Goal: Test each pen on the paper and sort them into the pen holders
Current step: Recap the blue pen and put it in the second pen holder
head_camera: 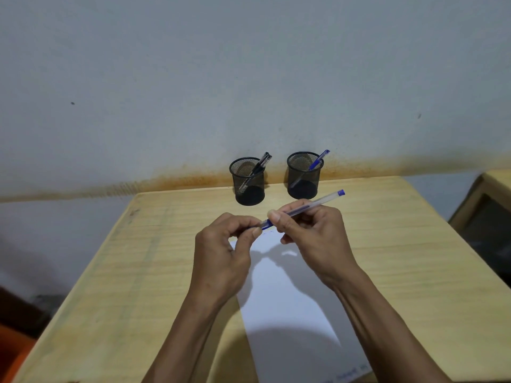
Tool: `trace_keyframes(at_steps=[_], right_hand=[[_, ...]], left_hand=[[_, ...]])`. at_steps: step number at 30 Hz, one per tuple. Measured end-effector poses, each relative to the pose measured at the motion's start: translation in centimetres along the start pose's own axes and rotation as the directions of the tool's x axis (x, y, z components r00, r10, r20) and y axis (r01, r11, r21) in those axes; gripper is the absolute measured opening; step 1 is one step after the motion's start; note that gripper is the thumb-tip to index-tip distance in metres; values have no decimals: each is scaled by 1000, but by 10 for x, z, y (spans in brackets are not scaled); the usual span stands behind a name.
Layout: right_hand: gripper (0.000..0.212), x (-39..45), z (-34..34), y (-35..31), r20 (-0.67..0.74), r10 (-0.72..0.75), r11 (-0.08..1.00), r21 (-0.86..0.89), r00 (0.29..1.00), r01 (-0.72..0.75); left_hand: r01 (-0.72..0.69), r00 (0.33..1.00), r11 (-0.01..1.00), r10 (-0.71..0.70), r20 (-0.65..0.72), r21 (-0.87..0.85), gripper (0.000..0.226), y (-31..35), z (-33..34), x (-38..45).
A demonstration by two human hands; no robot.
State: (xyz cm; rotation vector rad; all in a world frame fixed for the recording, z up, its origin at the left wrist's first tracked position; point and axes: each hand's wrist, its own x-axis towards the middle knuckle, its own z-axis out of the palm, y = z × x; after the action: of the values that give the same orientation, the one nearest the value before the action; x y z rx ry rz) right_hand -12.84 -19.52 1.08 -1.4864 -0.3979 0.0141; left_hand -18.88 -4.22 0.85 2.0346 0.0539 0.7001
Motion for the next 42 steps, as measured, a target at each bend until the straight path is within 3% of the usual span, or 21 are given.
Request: trace_keyframes(at_steps=[7,10,12,15,18,22,27,31,34,39,42], right_hand=[[7,6,5,2,15,63,997,45,998,-64],[15,6,-1,0,24,147,988,-60,989,-145],[23,4,-8,-1,-39,151,960,-233,988,-156],[16,-1,-14,-5,-110,-120,886,-461,987,56],[28,2,-10,-5,94,-389,683,-638,917,355],[27,11,-4,4,250,-403,542,-710,880,450],[13,15,-6,14,291,-438,492,-715,851,497],[9,19,-6,19,310,-413,506,-703,856,499],[7,23,-13,20,239,-410,576,-680,880,453],[13,42,-33,10,-159,-370,822,-515,915,242],[9,72,-52,8,-369,-308,907,-392,877,153]], left_hand=[[-35,999,998,36,-6,61,18,-7,-2,4],[-42,999,995,43,-10,87,14,-10,-3,5],[-46,998,993,50,-36,109,13,-13,-6,7],[-72,995,983,82,-49,171,11,-12,-10,12],[-130,990,967,140,-30,219,9,-9,-9,15],[-164,985,960,172,-15,226,8,-3,-4,14],[-167,985,961,174,-9,218,7,-3,-2,15],[-132,991,976,135,-4,172,9,-5,0,17],[-137,991,980,136,10,148,17,-8,2,21],[-101,994,986,105,-22,134,24,-13,19,38],[-50,999,991,50,8,126,30,-17,44,56]])
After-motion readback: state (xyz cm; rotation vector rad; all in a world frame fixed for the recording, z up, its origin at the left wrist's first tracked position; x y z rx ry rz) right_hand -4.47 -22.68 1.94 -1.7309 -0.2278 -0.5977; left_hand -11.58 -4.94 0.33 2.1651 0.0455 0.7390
